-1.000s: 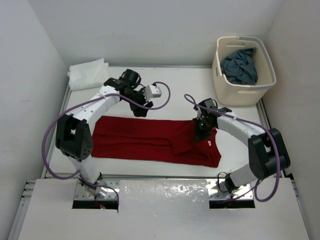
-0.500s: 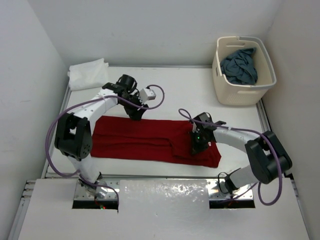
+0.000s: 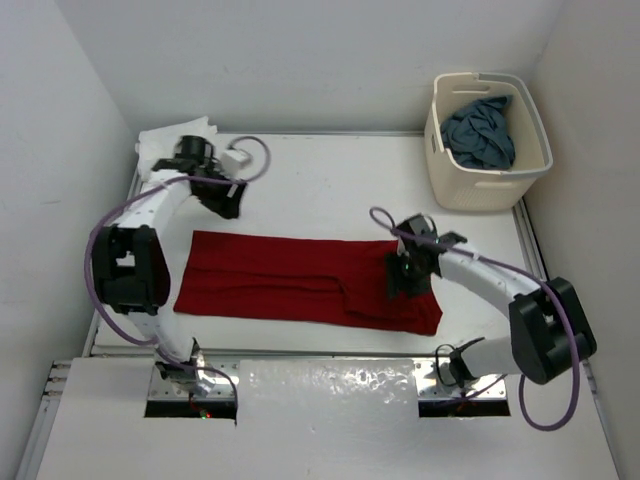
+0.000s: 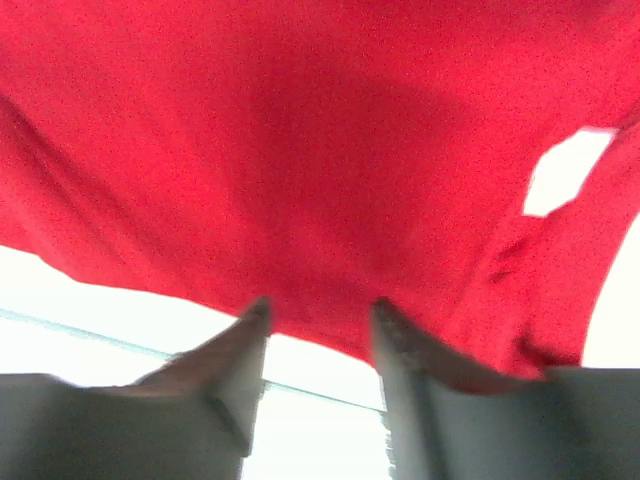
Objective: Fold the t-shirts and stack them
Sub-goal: Fold the other side of the tshirt into a rectangle, then rotate the tshirt 90 degrees
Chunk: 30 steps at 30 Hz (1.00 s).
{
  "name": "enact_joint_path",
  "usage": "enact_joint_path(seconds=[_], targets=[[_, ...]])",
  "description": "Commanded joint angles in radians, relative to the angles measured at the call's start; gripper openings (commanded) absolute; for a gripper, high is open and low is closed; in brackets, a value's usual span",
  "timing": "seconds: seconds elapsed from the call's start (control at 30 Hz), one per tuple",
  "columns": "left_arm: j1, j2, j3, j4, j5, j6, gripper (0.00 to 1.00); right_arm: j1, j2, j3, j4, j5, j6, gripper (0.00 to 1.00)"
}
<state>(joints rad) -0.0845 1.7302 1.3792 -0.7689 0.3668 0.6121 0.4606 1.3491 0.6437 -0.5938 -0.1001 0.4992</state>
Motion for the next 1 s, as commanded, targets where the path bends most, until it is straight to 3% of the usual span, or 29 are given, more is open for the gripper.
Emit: enact_joint_path(seconds=[0.0,0.07,0.13,0.3,0.37,0.47,0.57,0.6,0.67,0.7,0.77,0.8,0.83,0.97], targets=[[0.181,0.0,0.063,0.083,-0.093,-0.117,0.59,-0.078,0.04,0.289,0.002,0.098,-0.112,0.59],[0.203,0.041,0.063,0.091,-0.159,-0.107,0.69,-0.092,0.111,0.388,-0.065,0.155,-0.143,0.69],[0.227,0.068,0.038,0.117,-0.242,-0.104,0.72,-0.126,0.232,0.511,-0.102,0.227,-0.166,0.71],[0.285,0.175,0.038,0.186,-0.229,-0.155,0.74,-0.22,0.444,0.611,-0.041,0.24,-0.14,0.62],[0.292,0.2,0.037,0.215,-0.21,-0.167,0.78,-0.223,0.482,0.651,-0.038,0.275,-0.139,0.63],[0.293,0.23,0.023,0.247,-0.201,-0.158,0.79,-0.243,0.535,0.639,-0.015,0.295,-0.12,0.65],[0.293,0.246,-0.003,0.267,-0.157,-0.138,0.77,-0.273,0.553,0.579,0.044,0.289,-0.108,0.57],[0.293,0.246,-0.031,0.278,-0.148,-0.13,0.74,-0.284,0.558,0.565,0.057,0.283,-0.103,0.53],[0.293,0.252,-0.049,0.286,-0.16,-0.121,0.58,-0.289,0.57,0.539,0.061,0.286,-0.097,0.44],[0.295,0.255,-0.067,0.281,-0.167,-0.115,0.42,-0.293,0.565,0.518,0.068,0.302,-0.093,0.41],[0.304,0.253,-0.095,0.286,-0.166,-0.11,0.33,-0.3,0.556,0.495,0.083,0.309,-0.093,0.39],[0.302,0.25,-0.123,0.298,-0.176,-0.106,0.12,-0.309,0.553,0.479,0.104,0.31,-0.094,0.31],[0.304,0.25,-0.134,0.304,-0.19,-0.11,0.01,-0.313,0.556,0.478,0.112,0.307,-0.099,0.26],[0.325,0.25,-0.178,0.307,-0.245,-0.112,0.0,-0.315,0.625,0.551,0.111,0.278,-0.142,0.0]])
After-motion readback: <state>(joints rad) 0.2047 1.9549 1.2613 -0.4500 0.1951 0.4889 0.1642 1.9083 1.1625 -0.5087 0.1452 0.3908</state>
